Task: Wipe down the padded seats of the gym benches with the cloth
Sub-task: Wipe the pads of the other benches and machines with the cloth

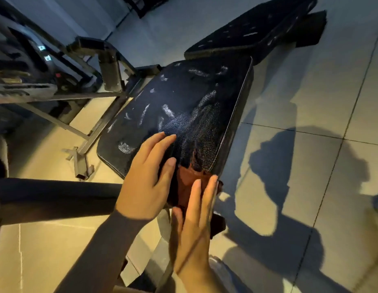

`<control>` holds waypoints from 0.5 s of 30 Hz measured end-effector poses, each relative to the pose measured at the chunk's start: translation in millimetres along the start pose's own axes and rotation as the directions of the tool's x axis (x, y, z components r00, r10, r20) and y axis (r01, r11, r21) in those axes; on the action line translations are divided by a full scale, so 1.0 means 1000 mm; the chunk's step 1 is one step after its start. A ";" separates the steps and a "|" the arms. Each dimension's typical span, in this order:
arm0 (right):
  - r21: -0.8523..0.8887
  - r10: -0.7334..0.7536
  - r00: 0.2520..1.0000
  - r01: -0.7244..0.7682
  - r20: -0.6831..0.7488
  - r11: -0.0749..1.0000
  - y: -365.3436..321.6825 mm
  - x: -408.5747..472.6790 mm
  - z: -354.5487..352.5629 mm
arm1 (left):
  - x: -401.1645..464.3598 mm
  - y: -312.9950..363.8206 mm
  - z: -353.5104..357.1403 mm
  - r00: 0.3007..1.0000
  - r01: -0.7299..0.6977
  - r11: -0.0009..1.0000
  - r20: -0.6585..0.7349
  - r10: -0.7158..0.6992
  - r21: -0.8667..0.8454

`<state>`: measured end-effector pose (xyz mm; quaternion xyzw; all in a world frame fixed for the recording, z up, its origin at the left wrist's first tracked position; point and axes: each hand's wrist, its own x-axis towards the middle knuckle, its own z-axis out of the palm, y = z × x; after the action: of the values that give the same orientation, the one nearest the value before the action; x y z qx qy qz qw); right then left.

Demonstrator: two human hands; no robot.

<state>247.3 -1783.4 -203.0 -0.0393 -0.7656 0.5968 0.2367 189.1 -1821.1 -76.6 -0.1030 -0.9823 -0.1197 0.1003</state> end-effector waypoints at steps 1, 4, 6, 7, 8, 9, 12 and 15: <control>-0.007 -0.004 1.000 0.004 -0.001 1.000 0.001 -0.003 0.003 | 0.000 -0.001 0.001 1.000 -0.022 1.000 -0.007 0.022 0.004; 0.066 -0.003 1.000 0.005 -0.027 0.998 0.000 0.007 0.001 | -0.001 -0.008 0.006 0.999 -0.021 1.000 -0.031 0.021 -0.011; 0.238 0.057 0.996 -0.040 -0.065 0.970 0.003 0.034 -0.008 | -0.004 -0.018 0.008 0.998 0.027 0.999 -0.055 -0.029 -0.035; 0.320 0.118 0.992 -0.100 -0.035 0.942 0.006 0.053 -0.014 | -0.006 -0.024 0.011 0.997 0.049 0.998 -0.066 -0.050 -0.031; 0.364 0.171 0.985 -0.164 0.015 0.917 0.010 0.076 -0.021 | -0.009 -0.030 0.015 0.995 0.055 0.998 -0.079 -0.055 -0.012; 0.378 0.213 0.974 -0.224 0.070 0.898 0.017 0.097 -0.026 | -0.011 -0.034 0.019 0.995 0.045 0.999 -0.094 -0.044 0.012; 0.427 0.278 0.944 -0.329 0.180 0.842 0.029 0.137 -0.036 | -0.011 -0.035 0.034 0.976 0.068 0.997 -0.208 -0.059 0.040; 0.471 0.323 0.936 -0.351 0.142 0.809 0.027 0.137 -0.035 | -0.010 -0.030 0.039 0.952 0.047 0.999 -0.303 -0.038 0.022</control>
<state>134.6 -1697.8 -179.4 -0.0969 -0.5766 0.8040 0.1081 185.6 -1841.7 -122.1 -0.0608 -0.9590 -0.1221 0.2485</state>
